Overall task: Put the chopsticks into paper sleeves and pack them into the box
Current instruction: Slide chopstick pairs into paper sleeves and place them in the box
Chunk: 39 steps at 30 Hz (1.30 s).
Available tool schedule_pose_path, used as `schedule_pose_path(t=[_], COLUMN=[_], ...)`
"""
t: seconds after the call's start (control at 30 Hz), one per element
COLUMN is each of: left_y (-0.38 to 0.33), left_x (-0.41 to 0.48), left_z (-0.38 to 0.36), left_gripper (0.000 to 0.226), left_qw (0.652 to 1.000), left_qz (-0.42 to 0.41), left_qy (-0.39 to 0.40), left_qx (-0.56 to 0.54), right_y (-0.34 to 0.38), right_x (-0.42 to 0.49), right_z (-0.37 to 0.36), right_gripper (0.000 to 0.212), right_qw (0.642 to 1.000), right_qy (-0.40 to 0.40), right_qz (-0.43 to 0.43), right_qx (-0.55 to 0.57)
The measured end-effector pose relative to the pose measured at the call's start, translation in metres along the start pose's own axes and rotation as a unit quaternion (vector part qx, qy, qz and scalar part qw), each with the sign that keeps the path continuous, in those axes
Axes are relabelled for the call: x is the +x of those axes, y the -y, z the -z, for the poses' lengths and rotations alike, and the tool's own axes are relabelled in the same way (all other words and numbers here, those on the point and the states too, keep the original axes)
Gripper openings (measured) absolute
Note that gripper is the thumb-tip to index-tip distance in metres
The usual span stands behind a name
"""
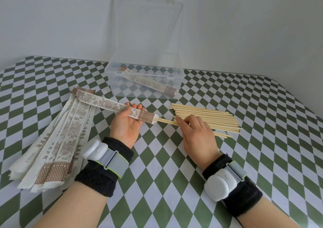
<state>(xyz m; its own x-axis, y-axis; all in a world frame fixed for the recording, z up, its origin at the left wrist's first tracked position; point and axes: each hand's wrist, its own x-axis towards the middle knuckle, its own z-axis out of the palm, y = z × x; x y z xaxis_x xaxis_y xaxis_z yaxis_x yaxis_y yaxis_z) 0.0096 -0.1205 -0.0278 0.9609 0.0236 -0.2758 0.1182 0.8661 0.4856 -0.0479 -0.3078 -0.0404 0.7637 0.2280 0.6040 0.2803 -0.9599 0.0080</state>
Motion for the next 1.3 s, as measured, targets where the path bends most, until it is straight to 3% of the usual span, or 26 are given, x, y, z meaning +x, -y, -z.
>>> schedule_pose_path(t=[0.33, 0.97, 1.3], left_y=[-0.0008, -0.0002, 0.0020], left_x=[0.0019, -0.0001, -0.0021], left_z=[0.0016, -0.0001, -0.0005], left_gripper=[0.008, 0.009, 0.011], left_qw=[1.000, 1.000, 0.996], left_qz=[-0.005, 0.003, 0.031], left_qy=[0.000, 0.023, 0.079], left_qx=[-0.007, -0.008, 0.024], right_y=[-0.0001, 0.0008, 0.0017], right_x=[-0.0002, 0.0004, 0.0003], right_z=[0.0011, 0.0012, -0.0015], right_gripper=[0.046, 0.045, 0.052], right_qw=[0.999, 0.999, 0.998], right_qy=[-0.038, -0.026, 0.029], right_qz=[-0.011, 0.000, -0.009], right_qx=[-0.037, -0.018, 0.057])
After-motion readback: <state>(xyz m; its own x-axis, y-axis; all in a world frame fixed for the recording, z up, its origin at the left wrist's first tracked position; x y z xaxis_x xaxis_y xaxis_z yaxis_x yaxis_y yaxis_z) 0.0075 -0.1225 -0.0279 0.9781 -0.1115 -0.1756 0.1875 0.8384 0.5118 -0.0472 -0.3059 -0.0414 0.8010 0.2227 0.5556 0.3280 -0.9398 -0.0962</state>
